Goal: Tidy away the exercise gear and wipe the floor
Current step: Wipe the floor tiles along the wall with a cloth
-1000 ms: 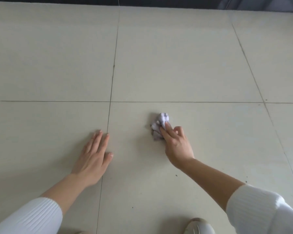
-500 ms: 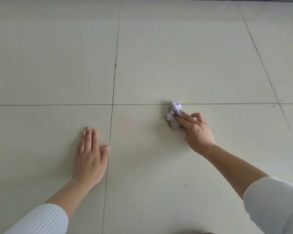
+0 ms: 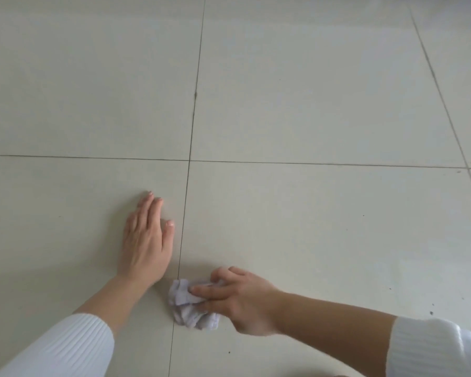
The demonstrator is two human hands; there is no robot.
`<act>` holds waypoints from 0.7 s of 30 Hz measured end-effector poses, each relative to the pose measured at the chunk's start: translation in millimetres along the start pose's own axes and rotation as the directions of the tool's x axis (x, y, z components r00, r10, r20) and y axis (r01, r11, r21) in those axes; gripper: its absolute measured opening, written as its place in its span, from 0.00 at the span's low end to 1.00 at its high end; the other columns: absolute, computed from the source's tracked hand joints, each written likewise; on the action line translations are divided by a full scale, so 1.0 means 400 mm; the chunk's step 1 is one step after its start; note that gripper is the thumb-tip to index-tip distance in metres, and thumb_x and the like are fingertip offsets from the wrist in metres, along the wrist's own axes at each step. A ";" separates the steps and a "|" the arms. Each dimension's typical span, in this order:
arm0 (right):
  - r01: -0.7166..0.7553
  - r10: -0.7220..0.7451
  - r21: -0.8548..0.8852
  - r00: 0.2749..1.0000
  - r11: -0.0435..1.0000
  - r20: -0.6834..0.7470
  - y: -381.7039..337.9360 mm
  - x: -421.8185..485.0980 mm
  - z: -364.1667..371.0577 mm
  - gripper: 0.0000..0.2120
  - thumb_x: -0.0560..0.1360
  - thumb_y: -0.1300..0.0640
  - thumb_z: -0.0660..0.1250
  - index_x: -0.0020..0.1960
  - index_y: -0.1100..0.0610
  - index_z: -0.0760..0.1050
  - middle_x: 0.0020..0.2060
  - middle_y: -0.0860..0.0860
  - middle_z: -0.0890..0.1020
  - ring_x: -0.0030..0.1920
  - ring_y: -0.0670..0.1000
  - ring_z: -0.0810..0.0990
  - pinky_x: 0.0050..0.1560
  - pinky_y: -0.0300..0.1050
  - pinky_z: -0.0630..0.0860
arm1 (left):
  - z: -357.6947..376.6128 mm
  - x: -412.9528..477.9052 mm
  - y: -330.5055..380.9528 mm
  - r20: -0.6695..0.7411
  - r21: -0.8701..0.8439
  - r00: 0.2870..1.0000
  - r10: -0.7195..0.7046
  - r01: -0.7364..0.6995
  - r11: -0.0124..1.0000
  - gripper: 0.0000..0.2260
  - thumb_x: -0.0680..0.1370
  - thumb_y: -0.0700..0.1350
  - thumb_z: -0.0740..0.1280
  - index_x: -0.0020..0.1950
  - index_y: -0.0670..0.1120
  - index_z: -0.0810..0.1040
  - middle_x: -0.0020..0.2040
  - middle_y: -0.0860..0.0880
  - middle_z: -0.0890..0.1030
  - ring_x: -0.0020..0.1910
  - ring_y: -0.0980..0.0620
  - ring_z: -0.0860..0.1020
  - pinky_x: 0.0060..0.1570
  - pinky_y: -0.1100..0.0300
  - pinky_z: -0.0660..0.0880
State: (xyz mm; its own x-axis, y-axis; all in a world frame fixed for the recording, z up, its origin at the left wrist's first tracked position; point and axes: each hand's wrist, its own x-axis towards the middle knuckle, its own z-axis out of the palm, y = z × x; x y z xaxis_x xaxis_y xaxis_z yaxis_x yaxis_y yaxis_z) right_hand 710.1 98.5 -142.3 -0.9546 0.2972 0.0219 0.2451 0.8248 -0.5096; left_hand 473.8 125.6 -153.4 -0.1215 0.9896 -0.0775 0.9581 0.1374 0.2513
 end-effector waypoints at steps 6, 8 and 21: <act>-0.324 0.263 -0.167 0.915 0.931 -0.306 0.261 0.011 -0.139 0.29 0.63 0.68 0.58 0.59 0.48 0.80 0.63 0.46 0.79 0.49 0.57 0.74 0.45 0.48 0.78 | 0.010 0.000 0.008 -0.012 -0.042 1.000 -0.028 0.028 0.999 0.28 0.80 0.54 0.45 0.74 0.39 0.62 0.76 0.42 0.61 0.76 0.47 0.57 0.73 0.47 0.56; -0.574 0.492 -0.093 0.764 0.813 -0.417 0.322 0.022 -0.189 0.31 0.66 0.70 0.54 0.61 0.49 0.79 0.65 0.46 0.77 0.49 0.60 0.74 0.49 0.53 0.77 | 0.007 0.004 0.003 0.005 -0.035 1.000 -0.017 0.017 0.999 0.28 0.80 0.54 0.45 0.74 0.39 0.62 0.76 0.43 0.60 0.76 0.47 0.57 0.74 0.47 0.55; -0.105 0.079 -0.239 0.990 0.965 -0.118 0.256 0.043 -0.139 0.30 0.61 0.67 0.69 0.62 0.51 0.78 0.66 0.46 0.76 0.55 0.54 0.69 0.49 0.46 0.77 | 0.008 0.197 0.018 0.016 0.031 0.993 0.116 -0.116 0.993 0.29 0.80 0.54 0.42 0.77 0.40 0.56 0.78 0.45 0.55 0.77 0.49 0.52 0.75 0.49 0.51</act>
State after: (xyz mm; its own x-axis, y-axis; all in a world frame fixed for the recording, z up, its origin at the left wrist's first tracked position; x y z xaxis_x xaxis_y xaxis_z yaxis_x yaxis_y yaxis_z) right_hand 728.1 214.8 -146.3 -0.9056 0.4159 0.0830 0.3777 0.8799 -0.2882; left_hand 471.9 204.4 -160.9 -0.0055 0.9980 -0.0631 0.9732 0.0199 0.2289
